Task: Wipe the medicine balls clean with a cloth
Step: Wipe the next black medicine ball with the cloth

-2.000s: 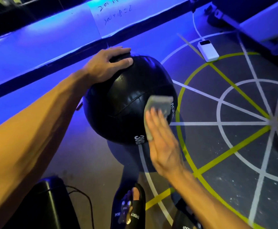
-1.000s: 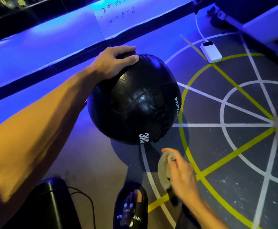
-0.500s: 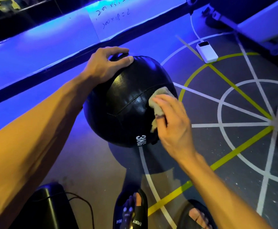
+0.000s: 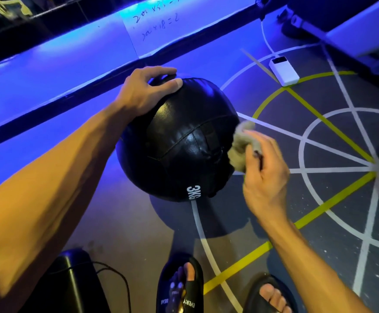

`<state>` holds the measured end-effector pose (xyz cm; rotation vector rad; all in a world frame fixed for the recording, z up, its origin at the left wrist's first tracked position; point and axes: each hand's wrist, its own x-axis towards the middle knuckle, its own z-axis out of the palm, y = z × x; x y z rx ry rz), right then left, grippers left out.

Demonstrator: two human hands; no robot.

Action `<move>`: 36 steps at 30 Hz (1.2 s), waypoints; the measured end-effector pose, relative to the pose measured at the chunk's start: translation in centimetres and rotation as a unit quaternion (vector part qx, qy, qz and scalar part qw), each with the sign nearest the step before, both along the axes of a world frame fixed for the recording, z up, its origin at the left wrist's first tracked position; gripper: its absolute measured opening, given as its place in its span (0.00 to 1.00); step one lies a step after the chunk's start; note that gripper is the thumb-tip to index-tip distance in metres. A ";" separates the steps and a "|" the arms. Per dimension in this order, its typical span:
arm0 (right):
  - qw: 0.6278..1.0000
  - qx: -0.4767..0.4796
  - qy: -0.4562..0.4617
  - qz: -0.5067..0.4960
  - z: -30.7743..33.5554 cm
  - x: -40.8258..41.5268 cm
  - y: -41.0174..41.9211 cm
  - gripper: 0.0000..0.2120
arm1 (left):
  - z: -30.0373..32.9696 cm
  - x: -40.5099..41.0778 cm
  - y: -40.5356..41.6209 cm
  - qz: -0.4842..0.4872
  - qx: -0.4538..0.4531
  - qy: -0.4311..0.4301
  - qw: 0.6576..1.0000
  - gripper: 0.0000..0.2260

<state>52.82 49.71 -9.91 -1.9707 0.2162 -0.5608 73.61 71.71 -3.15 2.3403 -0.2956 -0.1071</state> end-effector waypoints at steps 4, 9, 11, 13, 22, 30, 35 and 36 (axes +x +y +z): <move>0.991 -0.038 0.032 0.127 -1.2 -0.4 2.5 0.27 | 0.1 0.2 0.0 0.001 0.008 0.002 1.000 0.20; 0.978 -0.083 0.075 0.179 -5.1 -6.8 2.4 0.27 | 0.1 -0.1 0.2 0.012 -0.003 0.006 1.000 0.19; 0.972 -0.057 0.122 0.193 -5.9 -8.9 2.6 0.26 | 0.3 -0.3 0.0 0.017 -0.001 0.005 1.000 0.19; 0.980 0.001 0.161 0.116 -5.1 -9.4 2.3 0.22 | 0.4 -0.5 -0.3 0.019 0.000 0.005 1.000 0.19; 0.996 -0.022 -0.055 0.068 2.9 -1.3 2.9 0.23 | 0.6 -0.5 -1.2 0.048 0.021 -0.024 0.998 0.19; 0.982 0.028 0.059 0.179 -3.4 -7.6 5.1 0.26 | -0.5 -2.1 2.2 0.030 -0.030 -0.010 0.999 0.20; 0.943 0.249 0.193 -0.105 -3.3 -6.5 0.8 0.14 | -2.4 -6.9 7.5 0.037 -0.083 -0.016 0.996 0.21; 0.930 0.277 0.211 -0.121 -3.6 -5.8 0.1 0.14 | -2.9 -8.0 8.6 0.041 -0.089 -0.021 0.995 0.20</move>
